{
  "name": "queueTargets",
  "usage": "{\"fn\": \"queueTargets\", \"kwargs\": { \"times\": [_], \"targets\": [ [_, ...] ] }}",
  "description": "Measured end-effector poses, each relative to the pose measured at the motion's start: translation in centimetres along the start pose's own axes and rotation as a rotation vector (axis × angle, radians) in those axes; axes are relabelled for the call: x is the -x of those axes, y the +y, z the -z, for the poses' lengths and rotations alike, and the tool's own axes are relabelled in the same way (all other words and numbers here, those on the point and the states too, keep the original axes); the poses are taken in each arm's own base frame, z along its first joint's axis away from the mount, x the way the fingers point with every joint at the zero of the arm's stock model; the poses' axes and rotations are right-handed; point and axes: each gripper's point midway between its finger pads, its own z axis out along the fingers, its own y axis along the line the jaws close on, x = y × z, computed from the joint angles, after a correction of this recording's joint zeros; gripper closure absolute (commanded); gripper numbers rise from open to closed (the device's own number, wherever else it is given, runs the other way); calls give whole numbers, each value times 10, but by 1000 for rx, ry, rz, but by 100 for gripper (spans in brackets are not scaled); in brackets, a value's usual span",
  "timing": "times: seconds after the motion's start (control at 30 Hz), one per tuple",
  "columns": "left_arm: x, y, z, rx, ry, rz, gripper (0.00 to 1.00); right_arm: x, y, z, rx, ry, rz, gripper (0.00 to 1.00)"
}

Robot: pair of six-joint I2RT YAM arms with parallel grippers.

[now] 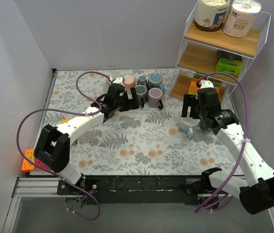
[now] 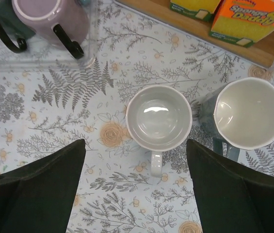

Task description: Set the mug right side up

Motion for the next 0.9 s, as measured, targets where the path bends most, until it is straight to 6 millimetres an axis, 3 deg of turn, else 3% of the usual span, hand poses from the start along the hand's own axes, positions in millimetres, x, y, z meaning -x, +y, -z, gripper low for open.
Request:
{"fn": "queueTargets", "kwargs": {
  "times": [0.1,0.23,0.33,0.5,0.7,0.9],
  "targets": [
    [-13,-4,-22,17,32,-24,2,14,4,5,14,-30,-6,12],
    [-17,-16,-51,55,25,-47,7,12,9,4,38,-15,-14,13],
    [-14,-24,-72,108,-2,-41,14,9,11,3,50,-6,-21,14],
    [-11,-28,-102,209,-47,-46,35,8,12,3,58,-1,-25,14],
    [-29,-10,-116,307,-25,-70,40,7,12,3,57,-1,-26,15],
    [-26,-4,-123,352,-43,-73,47,-3,10,3,52,16,-26,15]
  ]
}}
